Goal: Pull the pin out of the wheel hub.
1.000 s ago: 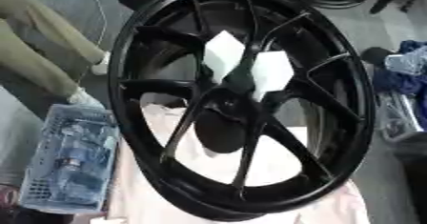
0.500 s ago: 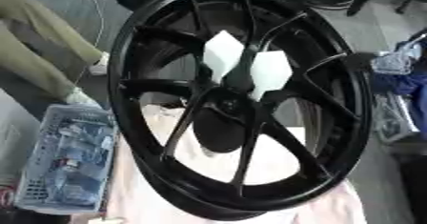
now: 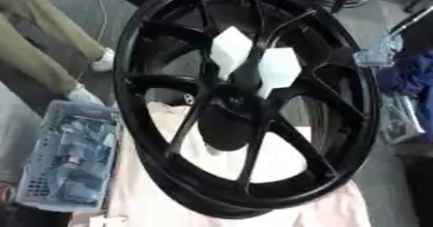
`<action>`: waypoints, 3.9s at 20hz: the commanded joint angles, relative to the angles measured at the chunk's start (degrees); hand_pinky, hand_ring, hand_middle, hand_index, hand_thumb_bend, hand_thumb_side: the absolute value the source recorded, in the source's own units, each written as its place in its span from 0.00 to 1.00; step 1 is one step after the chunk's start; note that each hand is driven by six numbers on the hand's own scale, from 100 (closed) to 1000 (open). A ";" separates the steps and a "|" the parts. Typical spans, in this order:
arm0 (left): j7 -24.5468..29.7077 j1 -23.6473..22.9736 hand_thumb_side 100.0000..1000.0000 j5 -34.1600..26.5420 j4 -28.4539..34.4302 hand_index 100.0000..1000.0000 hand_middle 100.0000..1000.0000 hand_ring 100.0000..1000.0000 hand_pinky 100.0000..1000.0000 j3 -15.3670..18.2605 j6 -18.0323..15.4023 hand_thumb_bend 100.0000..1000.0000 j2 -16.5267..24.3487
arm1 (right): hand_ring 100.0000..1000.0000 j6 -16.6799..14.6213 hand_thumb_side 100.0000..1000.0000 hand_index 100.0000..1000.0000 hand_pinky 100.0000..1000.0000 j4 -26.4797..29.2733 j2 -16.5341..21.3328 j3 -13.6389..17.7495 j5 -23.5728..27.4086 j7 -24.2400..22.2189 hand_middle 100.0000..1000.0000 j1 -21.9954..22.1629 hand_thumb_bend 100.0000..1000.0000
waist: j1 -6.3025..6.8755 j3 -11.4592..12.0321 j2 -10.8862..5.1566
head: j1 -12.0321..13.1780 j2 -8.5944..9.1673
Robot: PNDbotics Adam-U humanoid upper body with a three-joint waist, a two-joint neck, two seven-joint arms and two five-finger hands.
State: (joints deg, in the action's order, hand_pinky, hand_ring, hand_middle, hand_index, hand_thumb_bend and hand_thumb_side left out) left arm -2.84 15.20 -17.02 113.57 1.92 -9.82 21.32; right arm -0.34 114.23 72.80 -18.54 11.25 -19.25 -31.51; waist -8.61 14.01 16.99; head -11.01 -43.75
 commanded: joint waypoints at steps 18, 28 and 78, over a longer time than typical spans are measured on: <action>-0.54 1.96 0.65 -0.19 1.02 0.76 0.68 0.74 0.89 0.26 0.22 0.00 1.28 | 0.86 5.13 0.25 0.89 0.65 0.36 -2.02 -2.81 1.81 -0.72 0.82 -3.08 0.38 | -0.68 2.37 -0.43 | -0.29 -0.36; -0.60 2.50 0.65 -0.46 1.02 0.76 0.68 0.74 0.89 0.25 0.36 0.00 1.02 | 0.87 6.46 0.20 0.88 0.66 0.36 -2.62 -3.04 1.05 -1.15 0.81 -2.61 0.43 | -1.09 2.86 -0.58 | -0.29 -0.36; -0.51 2.76 0.67 -0.08 1.02 0.76 0.67 0.74 0.89 0.00 1.00 0.00 -0.08 | 0.77 10.46 0.01 0.69 0.61 0.36 -4.23 -3.56 -0.97 1.03 0.53 1.42 0.34 | -1.40 3.30 1.59 | 0.06 -0.36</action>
State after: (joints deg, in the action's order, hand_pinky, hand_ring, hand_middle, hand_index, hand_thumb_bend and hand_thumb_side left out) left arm -3.29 17.66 -17.13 113.57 1.96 -8.95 20.68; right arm 9.95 114.23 67.29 -22.96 9.84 -18.45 -29.48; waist -10.60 17.32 19.85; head -10.76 -43.77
